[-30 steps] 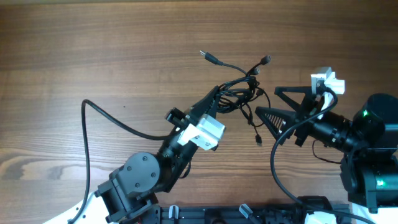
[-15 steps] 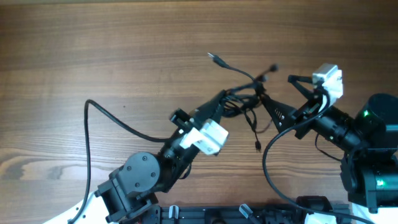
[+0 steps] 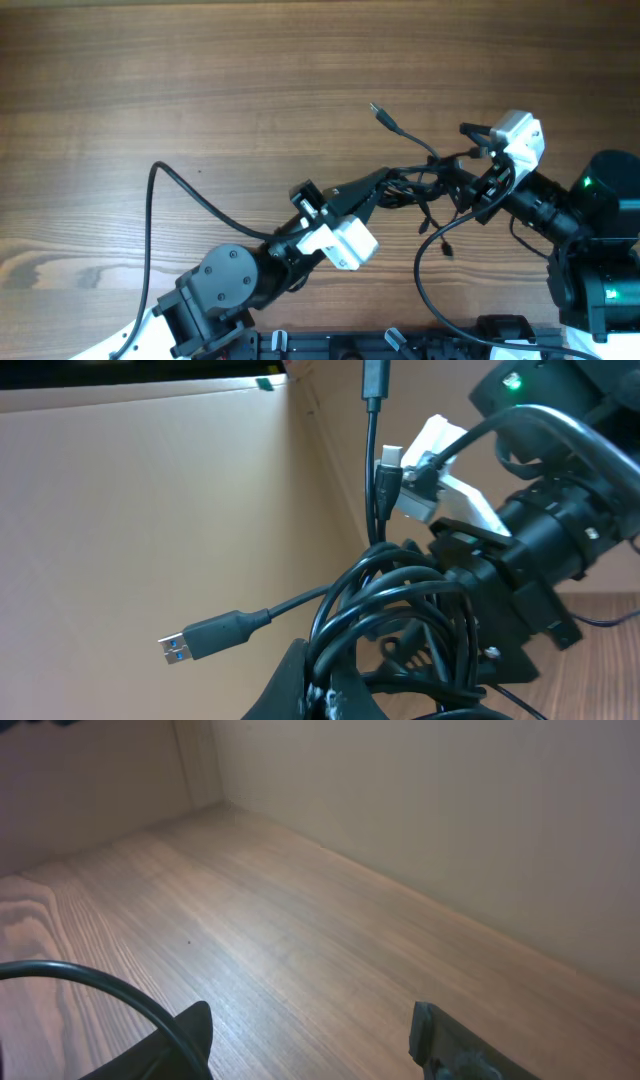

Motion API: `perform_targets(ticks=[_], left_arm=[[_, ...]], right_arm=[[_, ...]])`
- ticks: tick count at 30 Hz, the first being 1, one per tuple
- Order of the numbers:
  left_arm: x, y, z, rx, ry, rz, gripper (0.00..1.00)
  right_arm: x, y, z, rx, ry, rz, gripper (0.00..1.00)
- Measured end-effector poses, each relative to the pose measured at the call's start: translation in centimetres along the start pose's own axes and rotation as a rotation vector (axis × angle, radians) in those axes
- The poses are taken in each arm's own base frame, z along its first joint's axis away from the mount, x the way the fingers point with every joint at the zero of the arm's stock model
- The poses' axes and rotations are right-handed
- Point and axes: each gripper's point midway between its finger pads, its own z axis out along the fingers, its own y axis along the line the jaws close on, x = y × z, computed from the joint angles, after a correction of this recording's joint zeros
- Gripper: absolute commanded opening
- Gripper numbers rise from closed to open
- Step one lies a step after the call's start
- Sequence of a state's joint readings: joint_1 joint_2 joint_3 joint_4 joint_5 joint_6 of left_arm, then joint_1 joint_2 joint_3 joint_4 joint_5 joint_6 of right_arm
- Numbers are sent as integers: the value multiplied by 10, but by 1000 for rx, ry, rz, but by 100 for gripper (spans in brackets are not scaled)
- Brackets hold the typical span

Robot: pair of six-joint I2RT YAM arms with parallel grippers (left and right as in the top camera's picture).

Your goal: Untangle cables

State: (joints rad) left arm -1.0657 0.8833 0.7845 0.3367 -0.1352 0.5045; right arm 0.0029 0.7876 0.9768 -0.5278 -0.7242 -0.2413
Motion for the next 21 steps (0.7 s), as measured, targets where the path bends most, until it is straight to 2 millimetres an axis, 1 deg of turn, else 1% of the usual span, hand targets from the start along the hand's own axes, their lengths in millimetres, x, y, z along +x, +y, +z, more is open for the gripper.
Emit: perform_targets(ticks=[3,4,5,8,12,14,18,21], left_arm=[[3,-5,3,22,4,0,4],[4,-6,3,26,5,0,4],[4,-8,4,31,6,-1,4],[4,-13,5,60,-3,-6,4],[1,-22,4,112,-19,-6,4],[5,-27,3,139,-8,-7,4],[8,-36,2,185,5,-20,4],[10,-43,0,226,8,-28,4]], right_arm=[[-9,-2,0,8,-32,4,58],[-13,-3,0,11,-47,10,56],[-18,-4,-1,15,-68,19,56],[-27,-12,-2,53,-101,66,56],[-34,-27,-4,131,-131,157,56],[-38,-36,-6,180,-157,220,59],[-46,-49,-10,245,-210,321,60],[-47,-60,-14,301,-240,420,71]])
